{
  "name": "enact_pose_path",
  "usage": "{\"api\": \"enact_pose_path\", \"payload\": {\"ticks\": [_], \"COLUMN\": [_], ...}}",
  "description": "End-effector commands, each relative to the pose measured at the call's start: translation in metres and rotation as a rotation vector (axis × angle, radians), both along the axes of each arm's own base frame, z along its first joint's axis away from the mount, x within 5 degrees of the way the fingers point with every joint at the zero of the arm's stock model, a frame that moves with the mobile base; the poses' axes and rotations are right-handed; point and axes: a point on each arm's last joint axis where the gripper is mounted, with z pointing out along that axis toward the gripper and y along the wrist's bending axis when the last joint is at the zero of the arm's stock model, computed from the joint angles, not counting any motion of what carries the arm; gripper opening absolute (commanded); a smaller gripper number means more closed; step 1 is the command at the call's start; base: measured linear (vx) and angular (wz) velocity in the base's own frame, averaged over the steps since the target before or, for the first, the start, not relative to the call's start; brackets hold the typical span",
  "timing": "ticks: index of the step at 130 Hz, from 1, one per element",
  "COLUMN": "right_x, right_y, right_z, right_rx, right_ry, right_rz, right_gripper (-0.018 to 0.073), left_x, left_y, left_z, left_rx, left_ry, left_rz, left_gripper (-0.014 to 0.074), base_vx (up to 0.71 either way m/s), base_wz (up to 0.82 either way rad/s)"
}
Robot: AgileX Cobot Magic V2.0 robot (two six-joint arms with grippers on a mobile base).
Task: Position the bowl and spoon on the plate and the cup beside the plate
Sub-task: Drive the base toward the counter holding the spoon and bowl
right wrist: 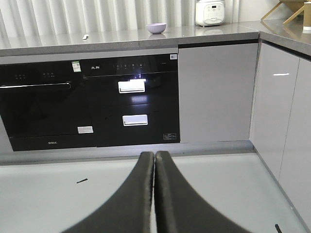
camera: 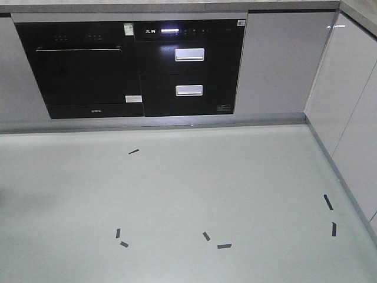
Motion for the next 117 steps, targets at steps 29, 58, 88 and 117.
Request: {"api": "enact_pose_path", "payload": {"ticks": [29,58,88,117], "right_x": [0.0003,0.0003,0.0003,0.0003], "right_y": [0.0002,0.0002,0.0002,0.0002], "right_z": [0.0049,0.0049,0.0049,0.0049], "right_rx": [-0.002,-0.002,-0.002,-0.002], "right_ry": [-0.074,-0.074,-0.074,-0.074], "right_rz": [0.001,0.001,0.001,0.001], "right_gripper": [-0.0007,-0.0007,-0.0007,-0.0007], "left_x": [-0.0007,-0.0007,-0.0007,-0.0007], "left_y": [-0.0003,-0.0003,-0.0003,-0.0003], "left_z": [0.0048,0.0048,0.0048,0.0048], "left_rx": [-0.013,-0.013,-0.013,-0.013], "left_ry": [-0.081,-0.081,-0.081,-0.081], "left_rz": [-0.003,-0.003,-0.003,-0.003], "left_gripper": [-0.0007,-0.0007,-0.0007,-0.0007], "base_vx": [0.00,0.00,0.01,0.05], "base_wz": [0.00,0.00,-0.01,0.00]}}
